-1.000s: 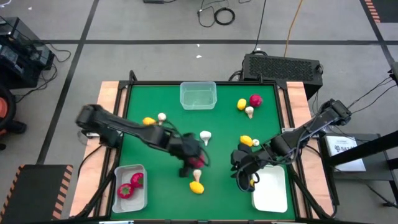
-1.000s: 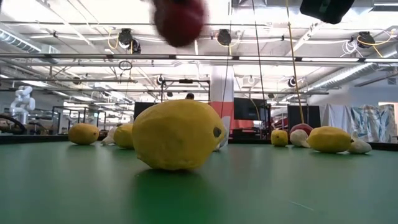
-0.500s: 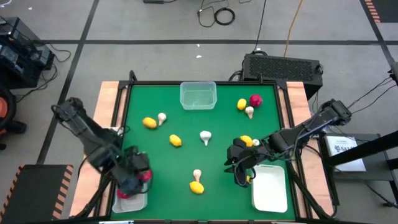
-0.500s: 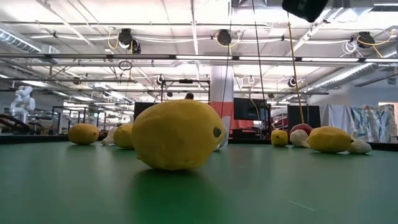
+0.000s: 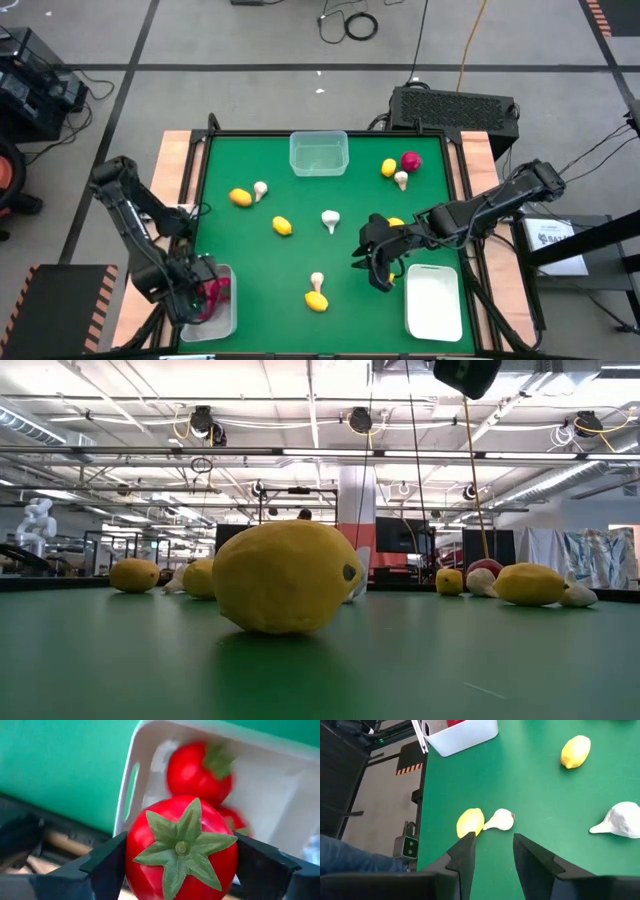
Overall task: Sort produce into baskets
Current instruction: Put the tomato into the gray bin
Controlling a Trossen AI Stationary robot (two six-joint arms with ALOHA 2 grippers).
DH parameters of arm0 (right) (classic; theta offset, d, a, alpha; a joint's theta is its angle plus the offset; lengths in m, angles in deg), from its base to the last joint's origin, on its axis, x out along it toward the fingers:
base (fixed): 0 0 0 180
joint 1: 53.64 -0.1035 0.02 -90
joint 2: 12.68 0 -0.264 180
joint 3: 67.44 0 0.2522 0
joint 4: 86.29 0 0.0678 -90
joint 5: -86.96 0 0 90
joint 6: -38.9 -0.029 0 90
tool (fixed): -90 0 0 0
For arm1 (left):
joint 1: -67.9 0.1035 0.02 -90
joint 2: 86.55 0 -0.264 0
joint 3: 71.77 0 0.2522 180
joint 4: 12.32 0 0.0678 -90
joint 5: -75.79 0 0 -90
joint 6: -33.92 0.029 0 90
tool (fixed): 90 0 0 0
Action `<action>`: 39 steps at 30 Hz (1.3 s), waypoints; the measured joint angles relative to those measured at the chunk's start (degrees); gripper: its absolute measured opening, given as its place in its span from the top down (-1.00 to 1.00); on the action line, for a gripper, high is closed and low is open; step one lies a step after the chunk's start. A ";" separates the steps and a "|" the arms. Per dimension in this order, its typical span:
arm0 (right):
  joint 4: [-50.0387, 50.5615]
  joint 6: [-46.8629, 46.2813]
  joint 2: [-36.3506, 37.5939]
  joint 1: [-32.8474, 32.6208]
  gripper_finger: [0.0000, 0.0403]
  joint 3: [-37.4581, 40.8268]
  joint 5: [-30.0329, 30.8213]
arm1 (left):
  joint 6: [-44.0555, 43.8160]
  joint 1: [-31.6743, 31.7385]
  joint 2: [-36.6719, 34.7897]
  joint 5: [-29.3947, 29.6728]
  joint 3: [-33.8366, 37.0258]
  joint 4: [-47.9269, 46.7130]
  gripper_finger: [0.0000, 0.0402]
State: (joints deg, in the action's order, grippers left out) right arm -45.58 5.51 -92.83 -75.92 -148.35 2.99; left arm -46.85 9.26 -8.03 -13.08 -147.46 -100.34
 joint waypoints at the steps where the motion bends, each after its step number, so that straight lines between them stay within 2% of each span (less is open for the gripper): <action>1: 0.01 0.05 0.00 -0.02 0.39 0.01 -0.03 | -0.01 -0.01 0.02 -0.47 0.67 -0.16 -0.57; 6: 0.03 0.25 0.00 0.07 0.39 0.01 -0.13 | -0.02 0.21 0.02 -0.77 2.62 0.25 -0.60; 16: 0.08 2.68 -0.01 0.09 0.39 0.02 -0.11 | 0.00 0.25 0.00 -2.24 2.82 0.66 -0.88; 22: 0.10 3.05 -0.01 0.63 0.39 0.02 -0.11 | -1.24 0.77 0.00 -3.49 2.25 2.10 -0.91; 27: 0.08 2.56 -0.01 1.79 0.39 0.01 -0.09 | 0.46 0.82 -0.05 1.87 -1.03 2.19 -0.91; 33: 0.08 -1.24 -0.01 4.15 0.39 0.01 -0.06 | 0.78 1.91 -1.23 15.03 -3.01 3.89 -0.91; 36: 0.11 -1.88 -0.01 5.88 0.39 0.02 -0.07 | 4.51 4.44 -1.31 20.57 -3.02 5.87 -0.91; 39: 0.79 -1.95 0.13 8.18 0.39 0.01 -0.09 | 11.47 8.69 -1.31 23.47 -3.02 9.04 -0.91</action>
State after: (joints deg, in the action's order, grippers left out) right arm -44.80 3.56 -92.70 -67.74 -148.34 2.90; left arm -35.38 17.95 -9.34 10.40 -150.48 -91.31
